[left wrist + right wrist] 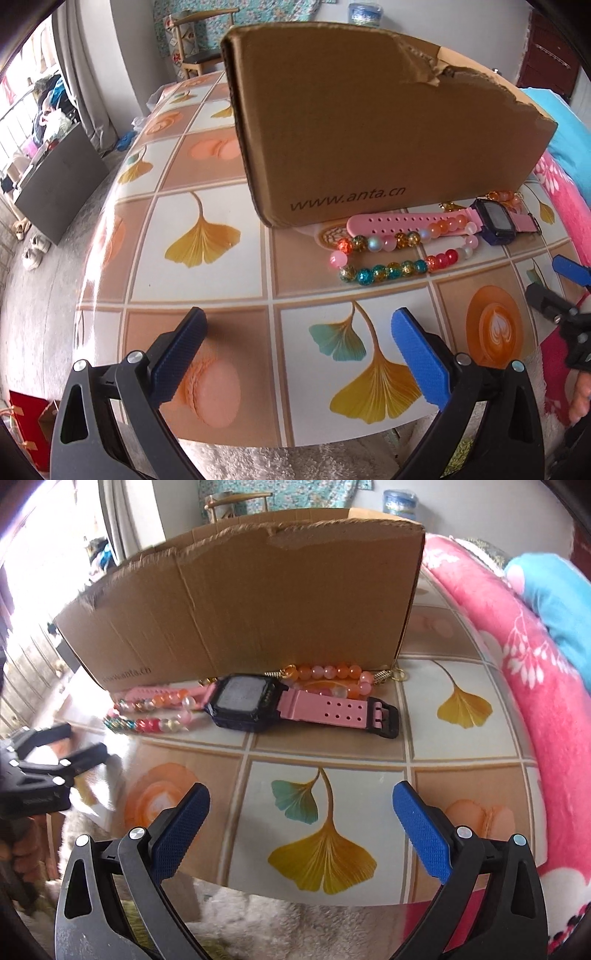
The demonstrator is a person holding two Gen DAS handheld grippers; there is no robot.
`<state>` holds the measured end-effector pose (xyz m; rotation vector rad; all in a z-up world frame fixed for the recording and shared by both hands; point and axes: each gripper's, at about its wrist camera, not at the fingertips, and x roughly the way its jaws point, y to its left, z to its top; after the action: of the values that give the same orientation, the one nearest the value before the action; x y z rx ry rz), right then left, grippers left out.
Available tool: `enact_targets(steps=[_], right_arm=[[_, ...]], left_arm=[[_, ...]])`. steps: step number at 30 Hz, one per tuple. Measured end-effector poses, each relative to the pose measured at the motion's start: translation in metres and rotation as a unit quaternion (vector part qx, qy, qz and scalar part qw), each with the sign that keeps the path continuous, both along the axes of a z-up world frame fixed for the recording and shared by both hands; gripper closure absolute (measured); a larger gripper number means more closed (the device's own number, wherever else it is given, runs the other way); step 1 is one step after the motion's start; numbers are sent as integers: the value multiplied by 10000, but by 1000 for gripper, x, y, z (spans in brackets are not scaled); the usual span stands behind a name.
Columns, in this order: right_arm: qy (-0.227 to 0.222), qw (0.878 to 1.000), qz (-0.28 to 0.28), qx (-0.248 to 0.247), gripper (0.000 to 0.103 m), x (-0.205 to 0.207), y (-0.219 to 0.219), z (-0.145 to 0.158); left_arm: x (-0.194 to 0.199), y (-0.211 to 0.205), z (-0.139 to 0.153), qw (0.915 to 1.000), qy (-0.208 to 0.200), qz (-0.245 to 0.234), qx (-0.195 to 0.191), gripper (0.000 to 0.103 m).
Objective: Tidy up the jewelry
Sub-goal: 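Reach the left gripper to the multicolour bead bracelet and close on it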
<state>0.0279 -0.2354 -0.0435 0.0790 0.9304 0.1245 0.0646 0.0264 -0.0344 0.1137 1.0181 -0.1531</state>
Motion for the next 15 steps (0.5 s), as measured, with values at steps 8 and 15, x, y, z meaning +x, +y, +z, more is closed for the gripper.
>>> enact_targets(steps=[8,15], right_arm=[[-418,9902,574,1203,27,11,7,22],[-245,9902,659,1206,70,35,29,15]], left_arm=[[9,6,19,9963,-524,-318,-604,16],[20,2,15,9953,-405,-406,-786,44]])
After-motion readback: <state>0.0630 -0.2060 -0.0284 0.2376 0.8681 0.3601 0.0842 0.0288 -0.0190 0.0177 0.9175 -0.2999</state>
